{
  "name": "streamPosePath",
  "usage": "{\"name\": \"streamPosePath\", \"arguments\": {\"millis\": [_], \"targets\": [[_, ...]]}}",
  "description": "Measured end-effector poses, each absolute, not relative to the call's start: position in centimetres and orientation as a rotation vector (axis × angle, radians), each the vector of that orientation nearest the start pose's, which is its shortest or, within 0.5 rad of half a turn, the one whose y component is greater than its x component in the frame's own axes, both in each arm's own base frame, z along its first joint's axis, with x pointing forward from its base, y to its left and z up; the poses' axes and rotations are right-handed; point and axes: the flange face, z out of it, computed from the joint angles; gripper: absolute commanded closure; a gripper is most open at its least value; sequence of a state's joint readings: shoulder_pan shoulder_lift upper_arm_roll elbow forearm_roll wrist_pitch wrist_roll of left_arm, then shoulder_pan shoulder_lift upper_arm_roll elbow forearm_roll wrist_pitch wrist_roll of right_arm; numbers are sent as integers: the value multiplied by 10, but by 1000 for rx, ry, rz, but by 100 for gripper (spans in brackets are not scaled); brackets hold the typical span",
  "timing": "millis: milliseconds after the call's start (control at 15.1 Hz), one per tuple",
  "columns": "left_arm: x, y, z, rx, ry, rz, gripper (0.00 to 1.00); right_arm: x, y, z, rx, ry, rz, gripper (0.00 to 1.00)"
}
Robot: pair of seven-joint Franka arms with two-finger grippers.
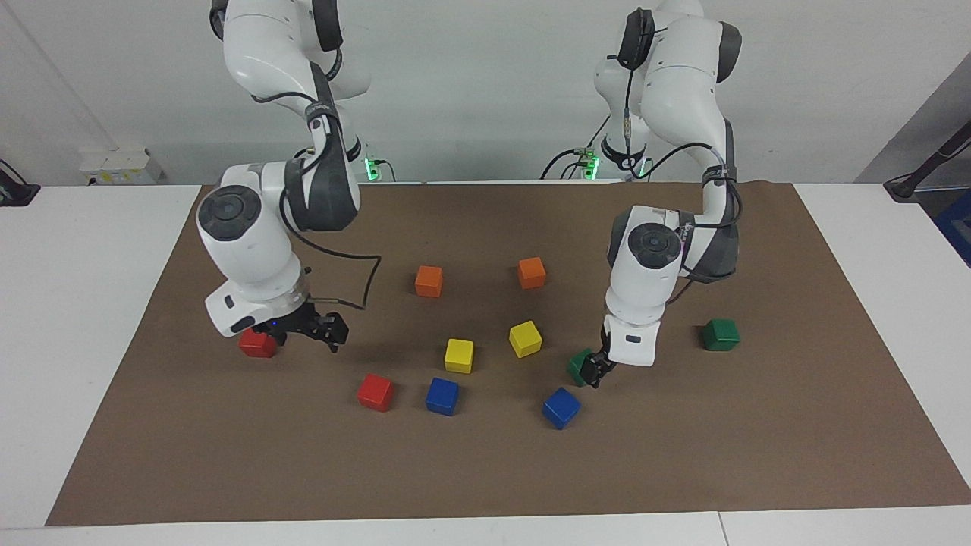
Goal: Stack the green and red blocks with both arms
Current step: 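Release the green block with the left gripper while the right gripper releases red, then grasp the second green block with the left gripper while the right gripper grasps red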
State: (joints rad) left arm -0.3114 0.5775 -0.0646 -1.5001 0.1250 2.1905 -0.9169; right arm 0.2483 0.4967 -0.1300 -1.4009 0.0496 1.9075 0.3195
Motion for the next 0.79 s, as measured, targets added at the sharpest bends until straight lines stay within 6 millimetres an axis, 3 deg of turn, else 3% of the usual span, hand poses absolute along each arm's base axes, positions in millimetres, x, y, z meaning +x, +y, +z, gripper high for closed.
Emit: {"name": "streamPosePath", "arguments": {"millis": [132, 330, 529, 793], "targets": [[667, -255, 331, -3059, -764, -218, 0, 709, 139, 410, -3119, 361, -54, 0], [662, -262, 325, -3058, -782, -220, 0, 722, 166, 385, -3117, 360, -83, 0], [661, -264, 325, -3055, -797, -221, 0, 729, 173, 364, -3118, 345, -114, 0], [654, -269, 311, -3071, -786, -236, 0, 733, 171, 353, -3112, 350, -152, 0]]}}
